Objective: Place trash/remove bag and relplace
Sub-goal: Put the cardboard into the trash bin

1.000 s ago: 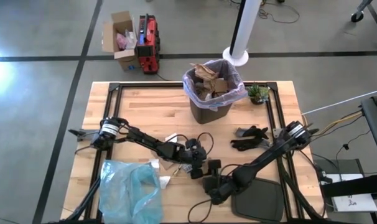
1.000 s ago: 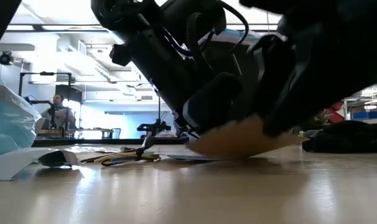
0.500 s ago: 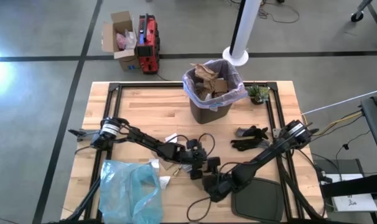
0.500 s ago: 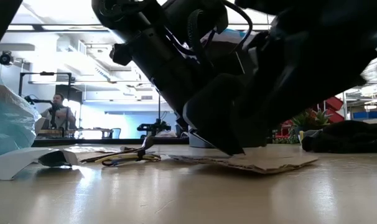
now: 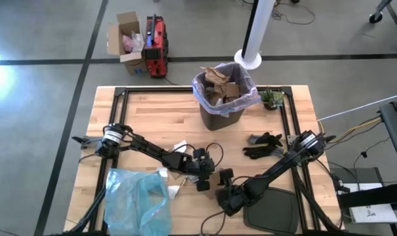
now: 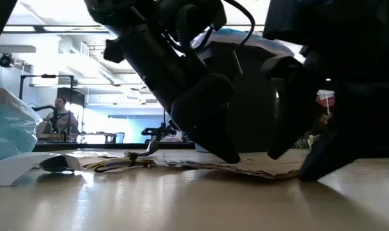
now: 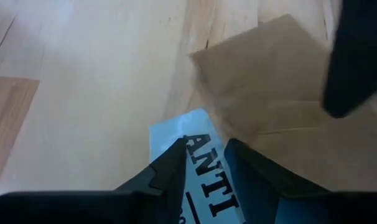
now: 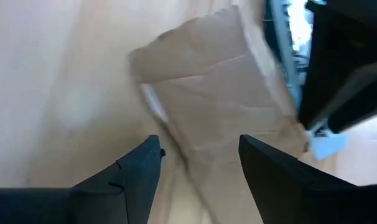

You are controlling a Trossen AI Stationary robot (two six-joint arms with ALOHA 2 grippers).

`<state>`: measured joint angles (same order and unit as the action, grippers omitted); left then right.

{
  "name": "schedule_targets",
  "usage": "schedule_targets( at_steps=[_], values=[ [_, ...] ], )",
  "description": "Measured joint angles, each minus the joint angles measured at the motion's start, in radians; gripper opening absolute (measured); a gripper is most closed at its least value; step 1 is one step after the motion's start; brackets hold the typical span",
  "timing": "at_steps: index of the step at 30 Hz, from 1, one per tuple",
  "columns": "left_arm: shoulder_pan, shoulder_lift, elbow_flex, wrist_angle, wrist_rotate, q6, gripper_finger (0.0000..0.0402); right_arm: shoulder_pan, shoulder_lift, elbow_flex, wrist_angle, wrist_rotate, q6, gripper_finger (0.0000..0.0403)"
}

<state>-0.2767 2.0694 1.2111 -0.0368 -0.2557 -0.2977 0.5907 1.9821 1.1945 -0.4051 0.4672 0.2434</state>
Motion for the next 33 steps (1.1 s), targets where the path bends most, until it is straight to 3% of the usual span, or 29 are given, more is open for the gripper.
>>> schedule_targets(
  at_steps=[8,22,33],
  values=[
    [-0.013,0.004,-0.111,0.141,-0.001,-0.044,0.0093,-0.016,-0.022,0.012,-0.011,0.035,-0.025,0.0206],
    [-0.015,0.006,-0.119,0.179,0.012,-0.052,0.0094,-0.030,-0.028,0.044,0.002,0.076,-0.128,0.0205],
    [-0.015,-0.013,-0.119,0.197,0.065,-0.050,0.0083,-0.043,-0.042,0.079,-0.010,0.121,-0.141,0.0157]
  ],
)
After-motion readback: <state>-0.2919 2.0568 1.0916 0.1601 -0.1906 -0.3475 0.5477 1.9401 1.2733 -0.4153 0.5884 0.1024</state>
